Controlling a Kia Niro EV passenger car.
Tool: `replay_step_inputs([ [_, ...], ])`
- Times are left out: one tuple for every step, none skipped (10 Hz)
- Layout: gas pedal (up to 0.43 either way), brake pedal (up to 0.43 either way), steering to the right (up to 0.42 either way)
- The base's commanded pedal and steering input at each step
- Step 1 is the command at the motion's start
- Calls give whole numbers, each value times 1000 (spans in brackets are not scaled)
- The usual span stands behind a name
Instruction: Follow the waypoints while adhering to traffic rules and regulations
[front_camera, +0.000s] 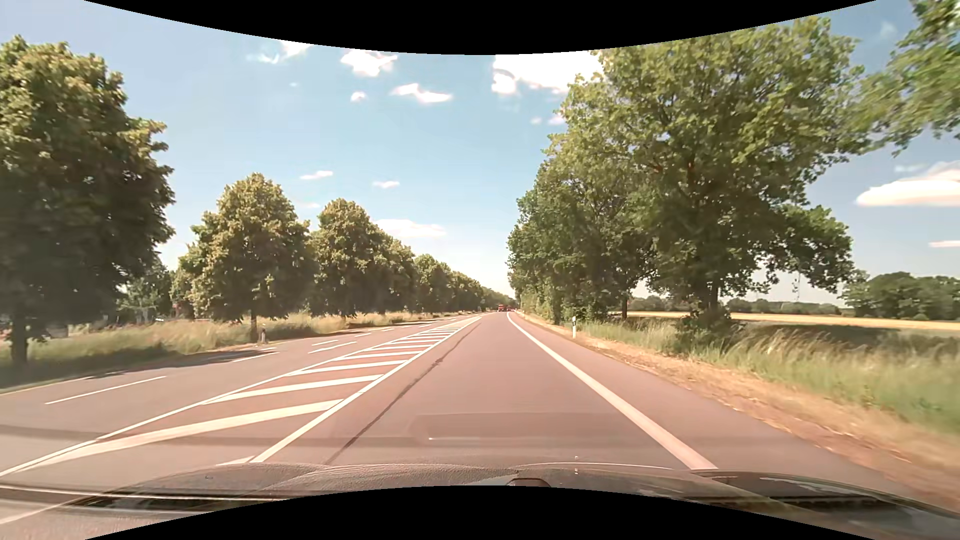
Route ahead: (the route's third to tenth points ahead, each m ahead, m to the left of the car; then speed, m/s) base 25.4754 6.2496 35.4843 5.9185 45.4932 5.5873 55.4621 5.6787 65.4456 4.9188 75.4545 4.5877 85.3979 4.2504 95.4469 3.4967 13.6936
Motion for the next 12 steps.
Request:
replay_step_inputs([
  [429,0,1],
  [429,0,1],
  [429,0,1],
  [429,0,1],
  [429,0,1],
  [429,0,1],
  [429,0,1],
  [429,0,1],
  [429,0,1],
  [429,0,1],
  [429,0,1],
  [421,0,1],
])
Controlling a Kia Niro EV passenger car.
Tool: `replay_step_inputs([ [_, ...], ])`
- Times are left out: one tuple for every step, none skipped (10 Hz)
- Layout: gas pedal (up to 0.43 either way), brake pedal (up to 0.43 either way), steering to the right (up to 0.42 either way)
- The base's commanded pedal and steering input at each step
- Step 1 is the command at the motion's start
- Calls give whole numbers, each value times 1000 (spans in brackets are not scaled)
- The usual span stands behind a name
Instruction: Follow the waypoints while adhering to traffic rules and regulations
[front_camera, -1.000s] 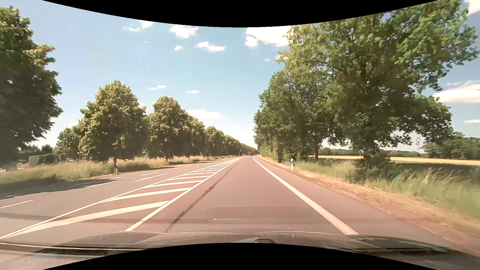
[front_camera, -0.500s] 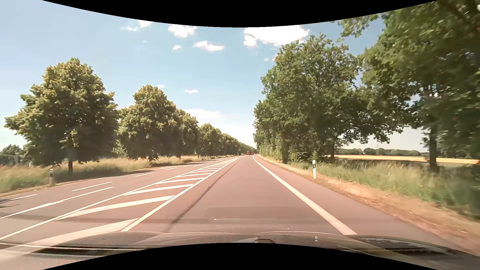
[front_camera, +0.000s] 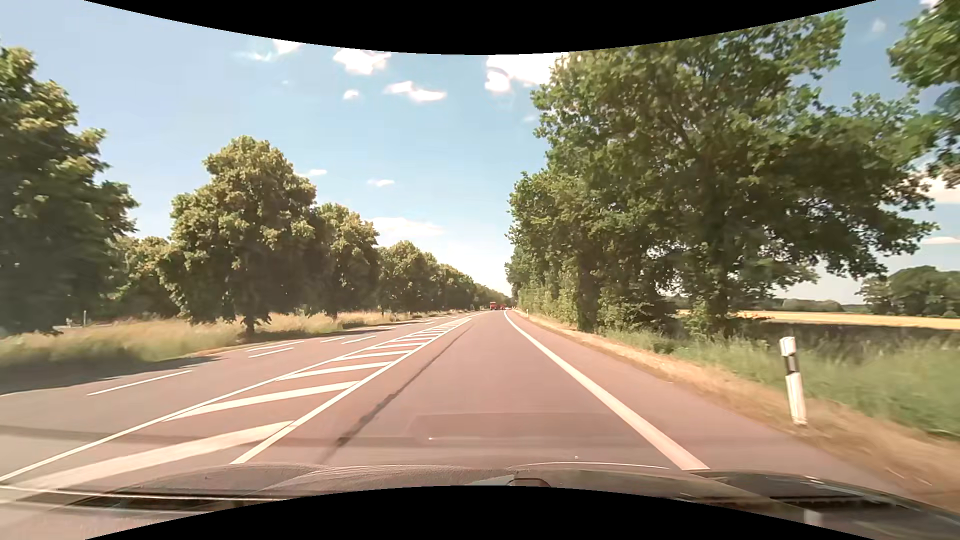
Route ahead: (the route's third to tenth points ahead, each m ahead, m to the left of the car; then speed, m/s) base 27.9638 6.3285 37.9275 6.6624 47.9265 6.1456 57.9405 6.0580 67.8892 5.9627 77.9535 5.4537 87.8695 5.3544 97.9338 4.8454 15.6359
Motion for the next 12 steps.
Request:
replay_step_inputs([
  [421,0,1],
  [421,0,1],
  [421,0,1],
  [409,0,1],
  [409,0,1],
  [409,0,1],
  [409,0,1],
  [409,0,1],
  [398,0,1],
  [378,0,1],
  [358,0,2],
  [350,0,1],
])
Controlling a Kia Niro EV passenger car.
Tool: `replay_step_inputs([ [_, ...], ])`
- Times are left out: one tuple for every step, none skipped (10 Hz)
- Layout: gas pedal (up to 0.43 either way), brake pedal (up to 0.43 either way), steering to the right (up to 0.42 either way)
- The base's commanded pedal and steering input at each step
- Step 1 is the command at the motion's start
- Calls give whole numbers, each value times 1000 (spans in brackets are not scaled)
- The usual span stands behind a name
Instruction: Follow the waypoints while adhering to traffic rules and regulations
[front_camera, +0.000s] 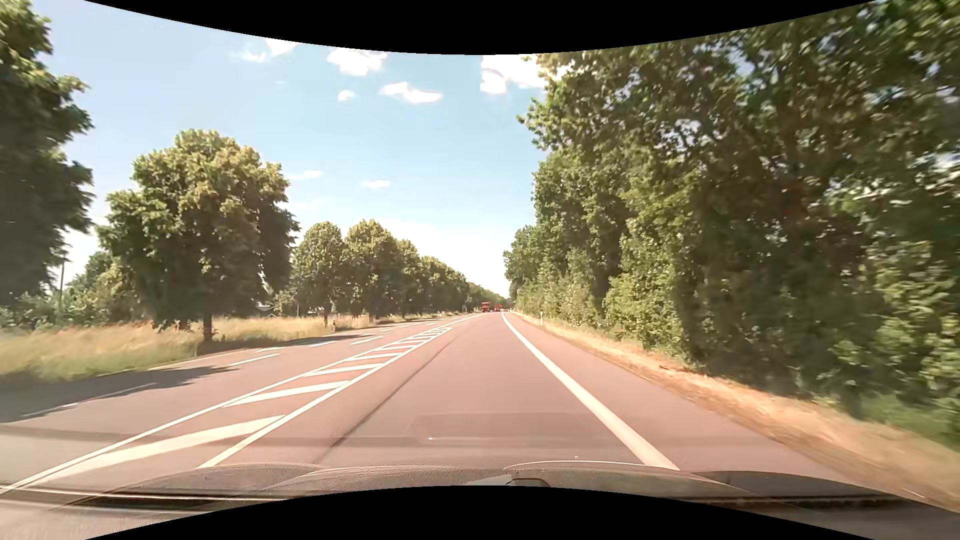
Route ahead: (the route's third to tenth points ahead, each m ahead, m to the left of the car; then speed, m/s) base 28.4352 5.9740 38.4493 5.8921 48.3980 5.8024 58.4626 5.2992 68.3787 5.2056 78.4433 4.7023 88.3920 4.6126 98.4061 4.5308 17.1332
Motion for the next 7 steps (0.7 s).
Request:
replay_step_inputs([
  [311,0,1],
  [311,0,1],
  [311,0,2],
  [311,0,2],
  [311,0,0],
  [311,0,-5],
  [311,0,-9],
])
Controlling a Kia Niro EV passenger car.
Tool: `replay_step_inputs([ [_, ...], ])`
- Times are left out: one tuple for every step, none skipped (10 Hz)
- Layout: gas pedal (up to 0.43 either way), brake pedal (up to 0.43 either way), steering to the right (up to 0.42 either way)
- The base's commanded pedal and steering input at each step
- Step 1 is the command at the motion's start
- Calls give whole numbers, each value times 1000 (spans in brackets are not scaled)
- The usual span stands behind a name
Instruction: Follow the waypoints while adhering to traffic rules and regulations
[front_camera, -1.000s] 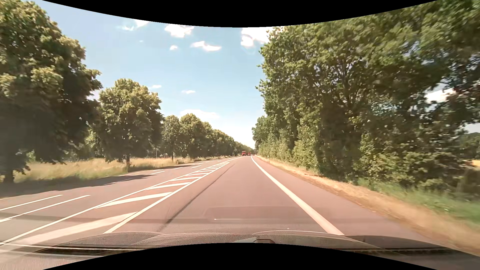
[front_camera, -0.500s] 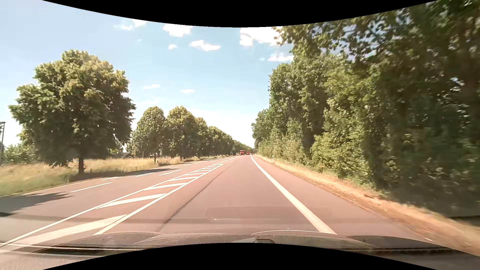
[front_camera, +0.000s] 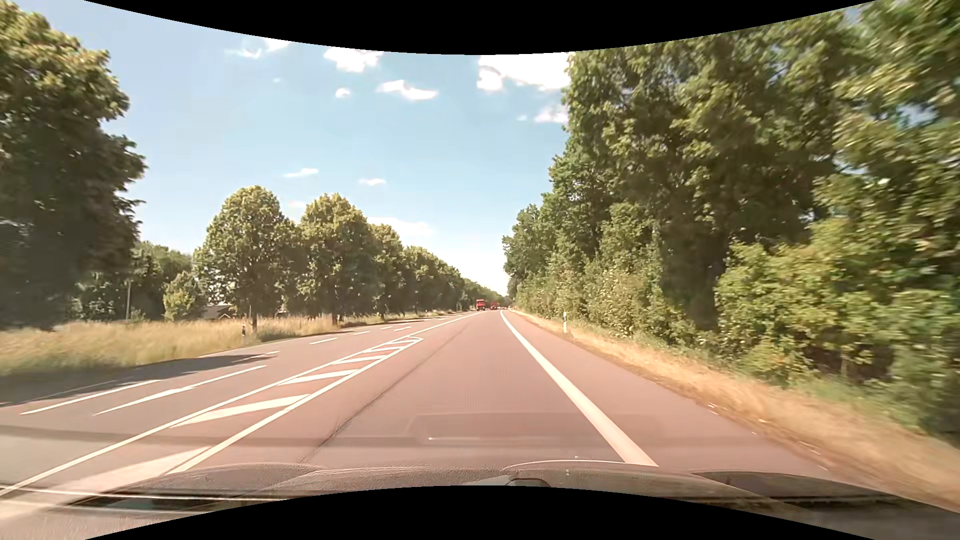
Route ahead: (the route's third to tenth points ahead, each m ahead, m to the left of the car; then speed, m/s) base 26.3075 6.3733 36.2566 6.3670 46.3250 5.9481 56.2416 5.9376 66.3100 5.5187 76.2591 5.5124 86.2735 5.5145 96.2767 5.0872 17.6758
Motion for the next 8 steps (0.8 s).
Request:
replay_step_inputs([
  [311,0,-9],
  [299,0,-8],
  [260,0,-8],
  [248,0,-5],
  [248,0,0],
  [248,0,1],
  [248,0,-2],
  [248,0,-2],
])
